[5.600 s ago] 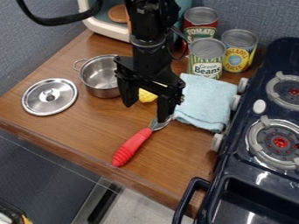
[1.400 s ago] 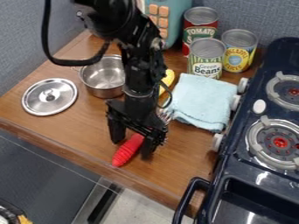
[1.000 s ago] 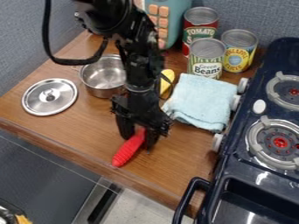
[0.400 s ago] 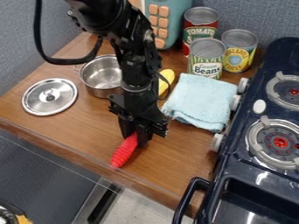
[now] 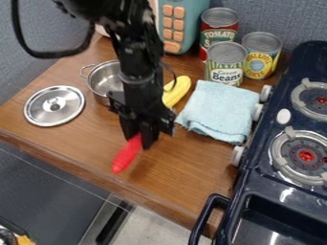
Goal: Move the red fork to the right of the sliver lid
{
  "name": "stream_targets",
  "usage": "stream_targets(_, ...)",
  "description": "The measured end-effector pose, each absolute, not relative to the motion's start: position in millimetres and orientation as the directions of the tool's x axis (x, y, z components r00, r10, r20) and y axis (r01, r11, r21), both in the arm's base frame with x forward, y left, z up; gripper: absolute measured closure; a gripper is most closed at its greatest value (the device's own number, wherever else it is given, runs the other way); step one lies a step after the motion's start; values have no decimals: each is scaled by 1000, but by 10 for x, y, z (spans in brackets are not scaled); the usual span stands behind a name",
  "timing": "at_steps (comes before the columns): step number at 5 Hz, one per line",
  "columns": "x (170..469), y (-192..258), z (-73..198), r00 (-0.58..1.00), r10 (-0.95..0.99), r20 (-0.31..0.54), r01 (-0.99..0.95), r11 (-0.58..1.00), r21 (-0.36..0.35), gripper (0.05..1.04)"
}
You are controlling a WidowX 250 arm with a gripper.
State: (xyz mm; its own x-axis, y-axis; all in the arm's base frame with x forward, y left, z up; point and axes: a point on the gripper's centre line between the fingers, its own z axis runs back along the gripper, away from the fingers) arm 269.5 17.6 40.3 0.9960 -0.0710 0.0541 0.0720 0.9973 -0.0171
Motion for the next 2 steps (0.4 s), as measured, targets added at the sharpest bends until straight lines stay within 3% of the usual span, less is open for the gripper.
stream_targets(1,2805,272,508,996,-48,77,49,999,-21,745)
stream_targets(2,2861,365,418,999,-18,29,18,1000,-16,745)
